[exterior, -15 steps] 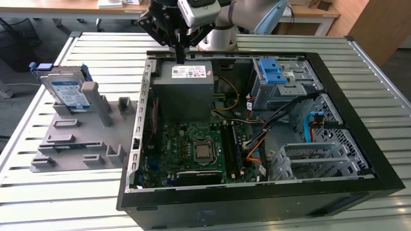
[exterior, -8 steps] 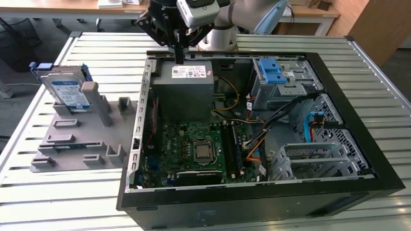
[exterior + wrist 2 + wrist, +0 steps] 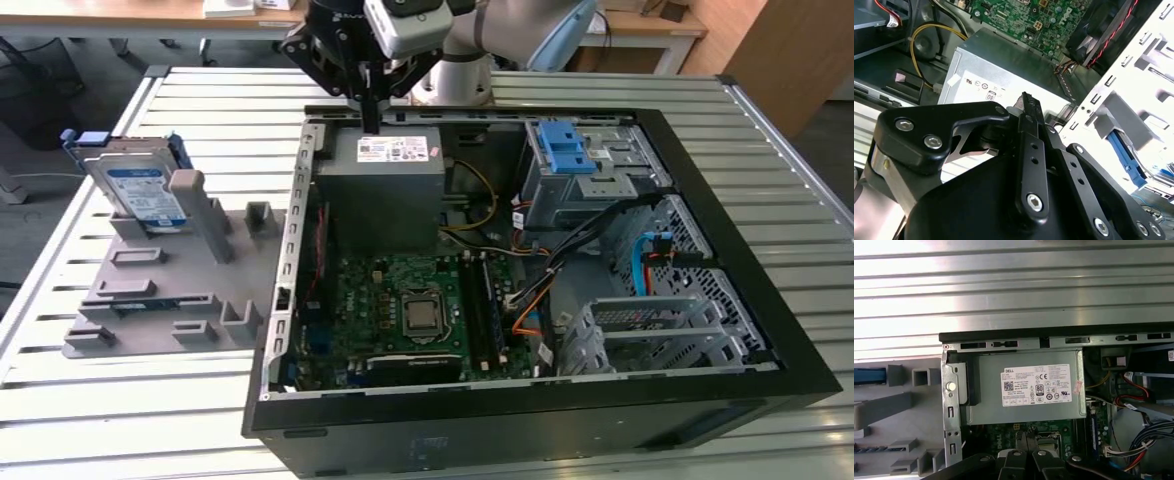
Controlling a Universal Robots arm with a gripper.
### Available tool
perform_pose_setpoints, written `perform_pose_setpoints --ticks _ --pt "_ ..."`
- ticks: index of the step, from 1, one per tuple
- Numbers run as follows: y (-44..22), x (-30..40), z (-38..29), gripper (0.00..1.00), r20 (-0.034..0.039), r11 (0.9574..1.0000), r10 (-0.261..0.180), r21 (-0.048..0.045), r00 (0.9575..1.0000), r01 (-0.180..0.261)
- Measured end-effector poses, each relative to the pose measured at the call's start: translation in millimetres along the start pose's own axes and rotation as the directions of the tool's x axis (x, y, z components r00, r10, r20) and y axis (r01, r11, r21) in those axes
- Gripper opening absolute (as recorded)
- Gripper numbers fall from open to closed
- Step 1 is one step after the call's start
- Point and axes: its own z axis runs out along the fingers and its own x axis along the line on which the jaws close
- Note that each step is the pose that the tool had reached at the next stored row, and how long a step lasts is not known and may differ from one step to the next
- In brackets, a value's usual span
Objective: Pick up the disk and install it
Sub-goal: 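Reach for the disk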
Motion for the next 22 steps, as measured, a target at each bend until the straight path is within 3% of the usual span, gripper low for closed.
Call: perform_pose_setpoints --ticks 22 --pt "-0.5 5.6 0.8 0.11 0.0000 1.0000 0.000 0.0000 1.0000 0.000"
